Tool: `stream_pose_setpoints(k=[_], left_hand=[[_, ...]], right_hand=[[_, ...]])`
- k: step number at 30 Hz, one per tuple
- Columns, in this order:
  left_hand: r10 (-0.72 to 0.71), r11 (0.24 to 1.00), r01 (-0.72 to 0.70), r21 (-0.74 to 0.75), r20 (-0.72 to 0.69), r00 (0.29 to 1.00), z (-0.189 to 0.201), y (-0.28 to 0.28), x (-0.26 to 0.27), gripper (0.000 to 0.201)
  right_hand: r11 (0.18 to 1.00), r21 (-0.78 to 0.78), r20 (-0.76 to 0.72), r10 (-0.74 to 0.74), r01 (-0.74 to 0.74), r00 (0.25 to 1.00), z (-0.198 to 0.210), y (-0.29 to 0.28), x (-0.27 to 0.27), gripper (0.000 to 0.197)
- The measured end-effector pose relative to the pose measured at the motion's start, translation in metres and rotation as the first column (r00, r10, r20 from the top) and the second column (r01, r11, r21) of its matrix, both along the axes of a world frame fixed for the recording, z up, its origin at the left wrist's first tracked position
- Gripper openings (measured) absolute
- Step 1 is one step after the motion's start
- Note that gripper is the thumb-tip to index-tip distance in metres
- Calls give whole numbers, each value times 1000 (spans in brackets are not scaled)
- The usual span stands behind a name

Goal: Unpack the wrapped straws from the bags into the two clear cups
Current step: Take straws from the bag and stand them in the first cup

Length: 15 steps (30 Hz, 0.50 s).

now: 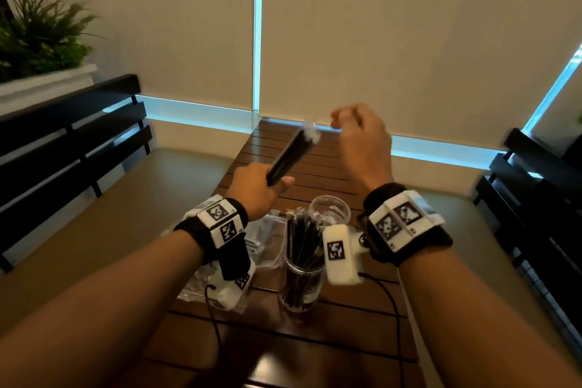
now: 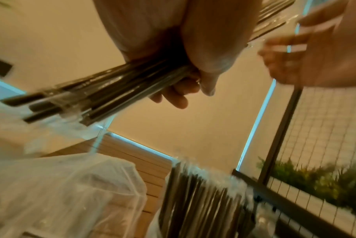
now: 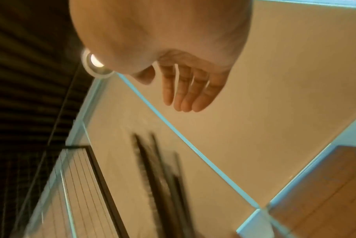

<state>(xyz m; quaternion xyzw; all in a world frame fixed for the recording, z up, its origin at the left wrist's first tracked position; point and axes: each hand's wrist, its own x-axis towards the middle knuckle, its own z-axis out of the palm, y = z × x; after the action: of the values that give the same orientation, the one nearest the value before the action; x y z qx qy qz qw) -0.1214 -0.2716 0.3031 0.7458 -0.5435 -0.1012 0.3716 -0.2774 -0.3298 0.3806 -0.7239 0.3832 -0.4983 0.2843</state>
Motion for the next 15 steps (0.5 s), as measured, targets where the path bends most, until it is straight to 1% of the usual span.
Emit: stream_pose_setpoints(k=[1, 2, 3, 5, 6, 7, 10, 12, 15], left_hand=[[-8, 1000, 6, 24, 51, 999, -3, 1, -3, 40], [-23, 999, 20, 38, 83, 996, -7, 0, -4, 40], [-36, 999, 33, 29, 110, 993, -9, -2, -8, 38], [-50, 999, 52, -11, 151, 987, -10, -9, -18, 33], [-44, 998, 50, -33, 167, 985, -9, -13, -22, 29], [-41, 997, 51, -52, 186, 982, -9, -16, -26, 24], [-35, 997, 55, -55, 317, 948, -14, -15, -27, 7], [-45, 995, 76, -69, 372, 927, -19, -14, -22, 12], [-79, 986, 122, -113, 328, 942, -19, -10, -17, 16]], right_hand=[[1000, -4, 102, 17, -17, 995, 11, 1, -1, 26], [998, -8, 123, 64, -63, 990, 18, 3, 0, 31], [995, -16, 60, 103, -103, 993, 19, 4, 4, 34], [990, -33, -193, 129, -138, 973, 5, 6, 16, 39], [991, -42, -292, 109, -127, 950, -6, 6, 21, 40], [994, -50, -340, 72, -95, 938, -17, 5, 24, 41], [998, -62, -352, -43, 22, 935, -41, -3, 23, 37], [996, -82, -407, -69, 39, 911, -45, -4, 20, 38], [990, -135, -410, -83, 30, 908, -44, -1, 19, 40]])
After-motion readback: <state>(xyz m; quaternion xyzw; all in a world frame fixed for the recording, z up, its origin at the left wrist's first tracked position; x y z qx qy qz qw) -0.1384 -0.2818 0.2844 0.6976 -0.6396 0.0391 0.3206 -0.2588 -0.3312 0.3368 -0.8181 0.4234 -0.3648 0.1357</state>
